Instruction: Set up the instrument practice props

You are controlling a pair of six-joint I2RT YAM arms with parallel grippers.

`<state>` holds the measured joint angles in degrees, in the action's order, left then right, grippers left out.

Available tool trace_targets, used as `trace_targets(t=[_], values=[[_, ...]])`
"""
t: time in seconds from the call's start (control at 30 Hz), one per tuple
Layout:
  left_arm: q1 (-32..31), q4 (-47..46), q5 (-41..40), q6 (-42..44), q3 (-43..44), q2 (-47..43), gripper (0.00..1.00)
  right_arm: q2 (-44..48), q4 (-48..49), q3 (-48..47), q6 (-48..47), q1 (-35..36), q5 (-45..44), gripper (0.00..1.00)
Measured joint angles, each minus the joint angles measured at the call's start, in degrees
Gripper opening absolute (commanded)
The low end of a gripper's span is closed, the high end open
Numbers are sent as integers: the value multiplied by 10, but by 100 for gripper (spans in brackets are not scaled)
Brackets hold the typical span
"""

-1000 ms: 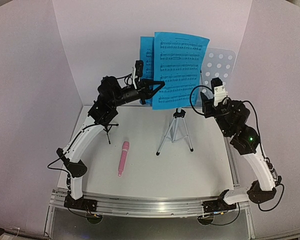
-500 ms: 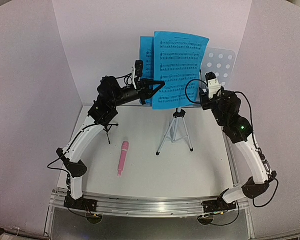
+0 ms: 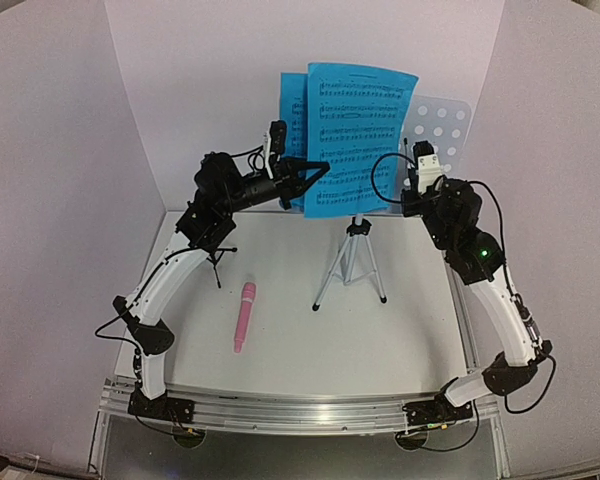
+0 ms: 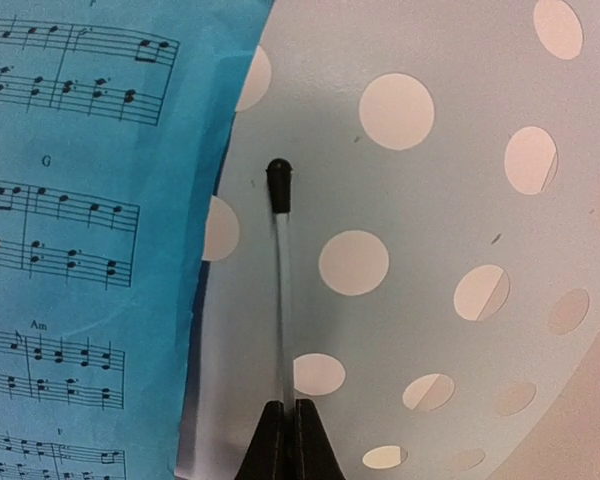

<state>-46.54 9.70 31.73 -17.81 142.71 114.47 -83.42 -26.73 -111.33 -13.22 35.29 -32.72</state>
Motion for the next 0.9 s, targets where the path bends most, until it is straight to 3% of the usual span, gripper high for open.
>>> trace_targets(t=[0.37, 0.9], values=[[0, -45, -4, 11, 0, 18, 0, 7, 6, 9, 29, -1, 6, 0], [0, -127, -15, -2, -27, 63, 0, 47, 104, 90, 81, -3, 24, 0]])
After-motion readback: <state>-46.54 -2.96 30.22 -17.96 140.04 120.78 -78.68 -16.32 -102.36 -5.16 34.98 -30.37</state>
